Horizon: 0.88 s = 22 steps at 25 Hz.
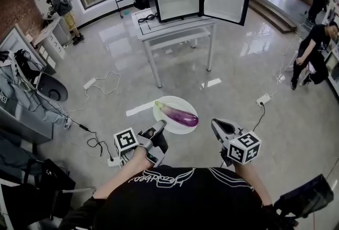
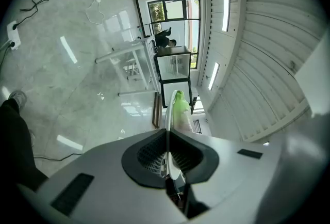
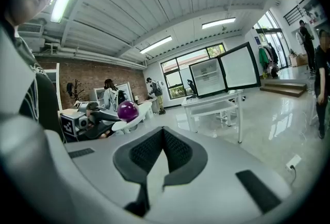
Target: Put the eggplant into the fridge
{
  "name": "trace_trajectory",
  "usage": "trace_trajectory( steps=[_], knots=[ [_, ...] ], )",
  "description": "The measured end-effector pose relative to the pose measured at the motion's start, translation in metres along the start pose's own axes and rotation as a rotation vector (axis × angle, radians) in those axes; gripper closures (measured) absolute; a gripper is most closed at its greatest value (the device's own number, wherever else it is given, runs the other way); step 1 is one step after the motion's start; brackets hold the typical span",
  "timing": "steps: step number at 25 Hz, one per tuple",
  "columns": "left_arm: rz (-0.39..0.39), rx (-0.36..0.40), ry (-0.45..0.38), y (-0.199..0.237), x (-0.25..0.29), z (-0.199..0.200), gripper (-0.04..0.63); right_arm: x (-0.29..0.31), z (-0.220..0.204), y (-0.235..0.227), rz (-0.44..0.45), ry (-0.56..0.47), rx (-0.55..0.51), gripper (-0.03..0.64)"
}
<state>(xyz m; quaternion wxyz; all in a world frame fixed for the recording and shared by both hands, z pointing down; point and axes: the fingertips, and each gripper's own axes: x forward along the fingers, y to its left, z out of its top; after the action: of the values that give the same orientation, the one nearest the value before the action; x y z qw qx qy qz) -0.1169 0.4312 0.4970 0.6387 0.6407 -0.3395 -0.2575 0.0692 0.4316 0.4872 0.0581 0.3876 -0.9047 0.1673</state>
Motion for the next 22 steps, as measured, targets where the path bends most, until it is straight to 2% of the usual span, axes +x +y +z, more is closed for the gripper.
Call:
trace_trajectory(
  steps=[13,18,22],
  knots=[
    [0.001,0.003,-0.002,0.000,-0.001,-0.003,0.571,-0.002,0.001,0.001,0.007,-0.017,0.020,0.609],
    [-0.009,0.000,0.000,-0.006,0.004,-0.002,0.571,0.000,0.004,0.000,0.039,-0.031,0.060,0.609],
    [-0.008,0.006,-0.007,-0.009,0.007,0.002,0.571,0.002,0.008,-0.001,0.046,-0.030,0.051,0.609]
  ],
)
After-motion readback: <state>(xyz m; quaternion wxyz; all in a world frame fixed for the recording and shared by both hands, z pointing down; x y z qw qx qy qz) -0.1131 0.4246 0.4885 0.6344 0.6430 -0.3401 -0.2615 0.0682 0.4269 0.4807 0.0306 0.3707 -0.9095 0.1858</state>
